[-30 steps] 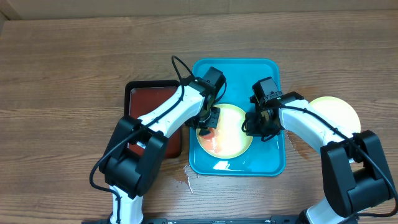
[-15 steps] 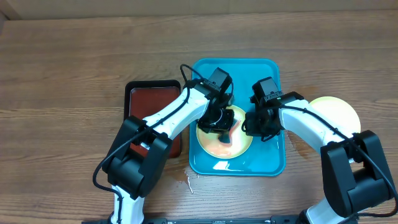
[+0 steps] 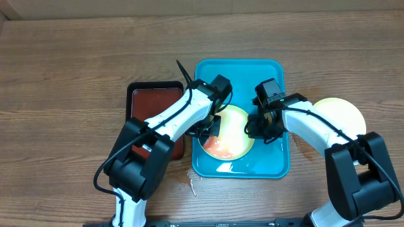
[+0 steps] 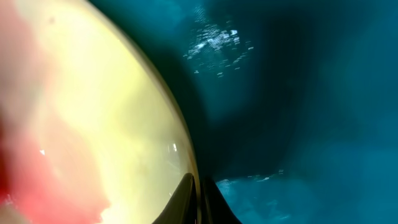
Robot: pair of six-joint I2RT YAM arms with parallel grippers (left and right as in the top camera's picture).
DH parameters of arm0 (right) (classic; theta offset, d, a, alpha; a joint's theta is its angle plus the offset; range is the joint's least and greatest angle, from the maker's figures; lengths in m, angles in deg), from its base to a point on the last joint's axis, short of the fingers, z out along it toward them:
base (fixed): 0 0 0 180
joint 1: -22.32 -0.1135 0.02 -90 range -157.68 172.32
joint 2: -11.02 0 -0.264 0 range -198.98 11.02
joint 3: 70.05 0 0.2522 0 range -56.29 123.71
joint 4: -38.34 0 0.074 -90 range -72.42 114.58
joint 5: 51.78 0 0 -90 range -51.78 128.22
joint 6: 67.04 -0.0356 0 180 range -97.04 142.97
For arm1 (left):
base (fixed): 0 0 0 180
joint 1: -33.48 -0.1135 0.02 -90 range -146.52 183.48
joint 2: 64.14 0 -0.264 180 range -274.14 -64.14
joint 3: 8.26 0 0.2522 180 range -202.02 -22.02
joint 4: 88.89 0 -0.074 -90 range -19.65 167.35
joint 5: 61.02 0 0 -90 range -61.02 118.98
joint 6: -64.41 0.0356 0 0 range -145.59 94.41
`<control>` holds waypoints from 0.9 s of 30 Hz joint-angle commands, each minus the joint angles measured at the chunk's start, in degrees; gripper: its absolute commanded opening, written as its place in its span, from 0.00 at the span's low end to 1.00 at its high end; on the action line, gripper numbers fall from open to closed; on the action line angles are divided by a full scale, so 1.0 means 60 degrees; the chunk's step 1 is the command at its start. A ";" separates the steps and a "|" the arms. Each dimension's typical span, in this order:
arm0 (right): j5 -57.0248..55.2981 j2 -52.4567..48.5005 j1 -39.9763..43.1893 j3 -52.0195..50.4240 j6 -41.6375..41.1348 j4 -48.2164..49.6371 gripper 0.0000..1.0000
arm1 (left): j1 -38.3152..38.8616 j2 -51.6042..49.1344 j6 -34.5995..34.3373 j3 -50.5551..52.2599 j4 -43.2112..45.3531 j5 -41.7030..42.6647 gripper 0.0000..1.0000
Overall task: Clean dirty plates on tray and stack at the side
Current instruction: 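Scrub the remaining yellow plate with the sponge while the right gripper holds it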
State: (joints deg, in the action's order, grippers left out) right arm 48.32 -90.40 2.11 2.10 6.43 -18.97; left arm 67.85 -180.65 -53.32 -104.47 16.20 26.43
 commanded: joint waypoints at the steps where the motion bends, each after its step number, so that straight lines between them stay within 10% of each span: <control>1: -0.0390 -0.0084 -0.0007 -0.0197 0.0004 -0.0066 0.04 | -0.0382 -0.0186 -0.0459 -0.0364 -0.0069 -0.1756 0.04; 27: -0.0386 -0.0084 -0.0007 -0.0197 0.0004 -0.0142 0.04 | 0.0324 -0.1395 0.1056 -0.1027 0.0423 0.4816 0.04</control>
State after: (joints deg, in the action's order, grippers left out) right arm 48.30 -90.40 1.98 2.08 6.36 -19.80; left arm 69.51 -186.82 -48.92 -110.57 20.64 49.88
